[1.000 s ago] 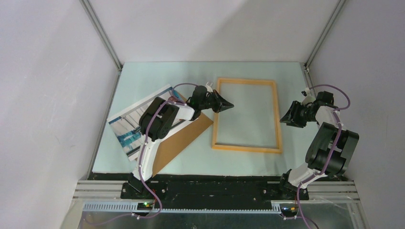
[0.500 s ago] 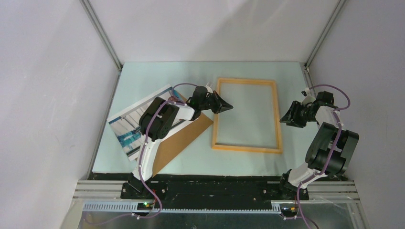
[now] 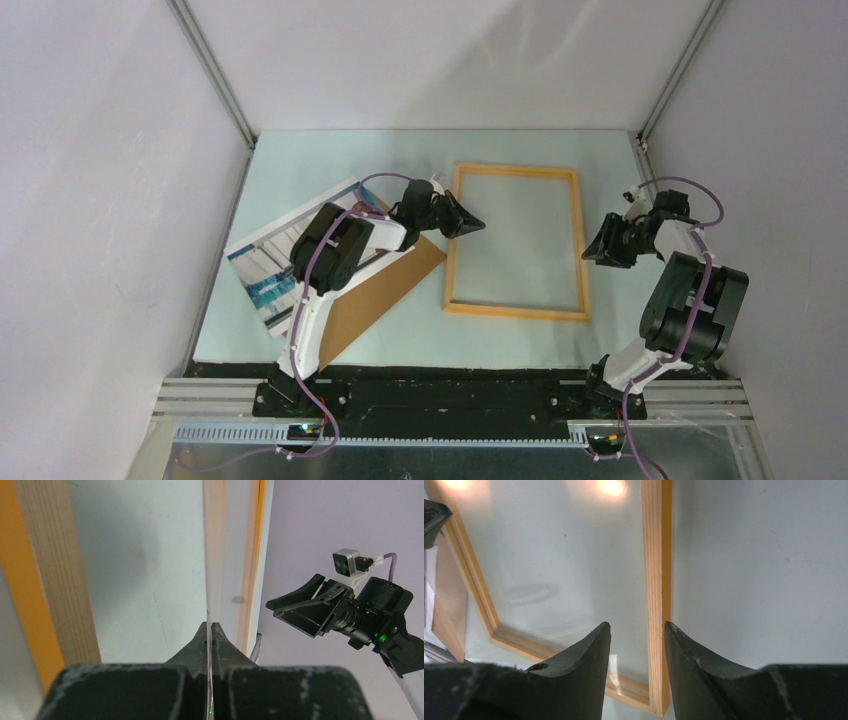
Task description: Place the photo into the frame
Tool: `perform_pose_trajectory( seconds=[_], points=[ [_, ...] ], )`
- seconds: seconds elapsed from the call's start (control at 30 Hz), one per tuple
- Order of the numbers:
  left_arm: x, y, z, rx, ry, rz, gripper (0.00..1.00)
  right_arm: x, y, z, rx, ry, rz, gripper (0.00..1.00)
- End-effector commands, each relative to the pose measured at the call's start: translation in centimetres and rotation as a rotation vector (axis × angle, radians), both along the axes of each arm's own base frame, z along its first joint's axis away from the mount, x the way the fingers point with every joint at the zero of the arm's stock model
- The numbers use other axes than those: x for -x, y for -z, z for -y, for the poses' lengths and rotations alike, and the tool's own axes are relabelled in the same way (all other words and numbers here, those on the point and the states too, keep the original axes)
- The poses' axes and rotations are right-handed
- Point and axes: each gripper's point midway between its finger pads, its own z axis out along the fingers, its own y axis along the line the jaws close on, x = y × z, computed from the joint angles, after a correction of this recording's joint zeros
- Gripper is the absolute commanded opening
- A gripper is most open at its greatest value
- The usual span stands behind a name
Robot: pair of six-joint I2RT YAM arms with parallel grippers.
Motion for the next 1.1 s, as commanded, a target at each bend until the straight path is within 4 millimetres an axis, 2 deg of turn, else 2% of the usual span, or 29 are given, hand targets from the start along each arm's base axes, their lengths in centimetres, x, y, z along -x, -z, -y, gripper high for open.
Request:
perform_pose_trajectory(
  seconds=[0.0, 0.17, 0.4, 0.9, 1.07],
  points=[
    [-1.7, -3.8, 0.1, 0.021, -0.018, 0.114, 0.0, -0.8, 0.7, 0.5, 0.065, -0.01, 0.006, 0.48],
    [-1.7, -3.6, 0.0, 0.017, -0.018, 0.113, 0.0, -1.2, 1.7, 1.0, 0.116, -0.002, -0.023, 0.45],
    [-2.0, -3.9, 0.3, 0.02, -0.006, 0.128, 0.0, -2.8, 2.4, 1.4, 0.103, 0.015, -0.046, 0.43],
    [-2.0, -4.2, 0.8, 0.031, 0.026, 0.15, 0.0, -4.2, 3.7, -0.1, 0.05, -0.015, -0.071, 0.43],
    [-2.0, -4.5, 1.0, 0.045, 0.032, 0.152, 0.0, -4.5, 4.1, -0.3, 0.055, -0.018, -0.08, 0.37]
  ],
)
